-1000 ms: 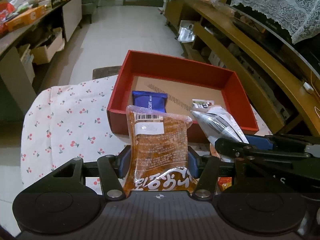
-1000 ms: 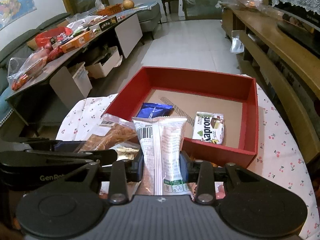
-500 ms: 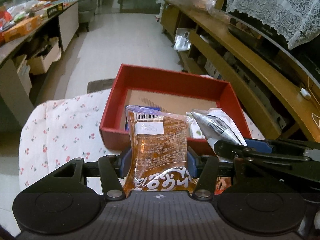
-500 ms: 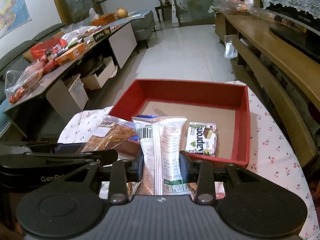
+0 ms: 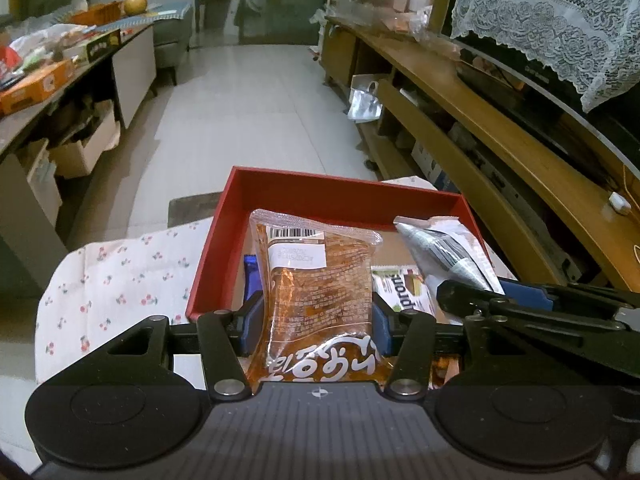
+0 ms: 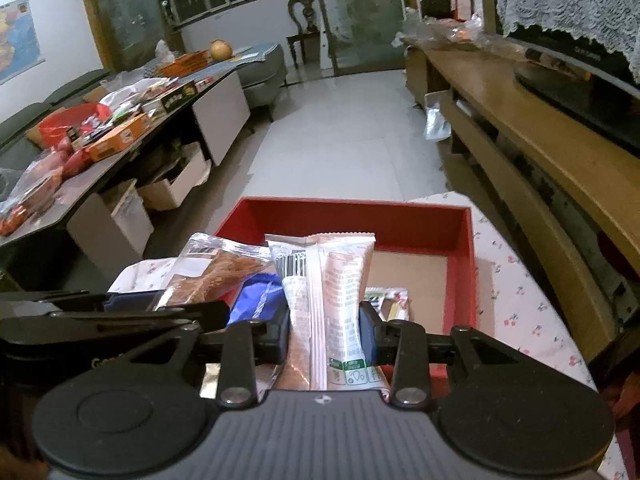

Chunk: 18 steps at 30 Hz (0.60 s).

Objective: Organize snacks
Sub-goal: 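Lift both held packets and carry them over the red box, then lower both packets into the red box and open both grippers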

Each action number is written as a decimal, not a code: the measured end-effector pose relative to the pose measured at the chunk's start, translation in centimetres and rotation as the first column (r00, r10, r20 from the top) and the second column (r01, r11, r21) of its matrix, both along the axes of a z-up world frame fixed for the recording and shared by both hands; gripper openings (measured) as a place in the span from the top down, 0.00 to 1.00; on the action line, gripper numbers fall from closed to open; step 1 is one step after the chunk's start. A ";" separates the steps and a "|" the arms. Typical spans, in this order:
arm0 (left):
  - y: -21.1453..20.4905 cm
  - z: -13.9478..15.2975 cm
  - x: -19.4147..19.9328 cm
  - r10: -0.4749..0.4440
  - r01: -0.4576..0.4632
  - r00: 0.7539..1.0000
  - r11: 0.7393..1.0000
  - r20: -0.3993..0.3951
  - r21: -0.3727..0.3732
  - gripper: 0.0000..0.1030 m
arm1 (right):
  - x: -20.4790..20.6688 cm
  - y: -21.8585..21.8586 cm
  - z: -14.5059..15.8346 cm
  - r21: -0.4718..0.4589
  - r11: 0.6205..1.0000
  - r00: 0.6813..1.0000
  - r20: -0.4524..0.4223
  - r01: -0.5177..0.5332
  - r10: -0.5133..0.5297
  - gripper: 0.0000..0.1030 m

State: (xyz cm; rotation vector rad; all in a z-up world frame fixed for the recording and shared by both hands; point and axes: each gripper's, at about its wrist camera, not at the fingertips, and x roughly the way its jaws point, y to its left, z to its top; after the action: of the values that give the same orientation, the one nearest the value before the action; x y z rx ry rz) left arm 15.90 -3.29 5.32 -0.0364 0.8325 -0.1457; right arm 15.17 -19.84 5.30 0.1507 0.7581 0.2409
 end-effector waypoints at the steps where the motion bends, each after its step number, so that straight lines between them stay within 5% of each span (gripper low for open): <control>1: -0.1 -0.1 0.3 -0.001 0.001 1.000 1.000 0.001 0.004 0.43 | 0.3 0.0 -0.1 -0.003 1.000 1.000 0.002 0.007 -0.007 0.53; 18: -0.7 -2.4 4.8 0.037 -0.036 0.999 0.999 -0.031 0.030 0.43 | 5.1 0.4 -2.4 -0.072 0.997 0.999 0.004 0.040 -0.040 0.53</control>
State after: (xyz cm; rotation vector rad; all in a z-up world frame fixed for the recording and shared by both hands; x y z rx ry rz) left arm 20.74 -4.01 2.89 -0.0265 0.8644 -0.0988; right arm 20.25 -19.48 2.87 0.0975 0.7599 0.1758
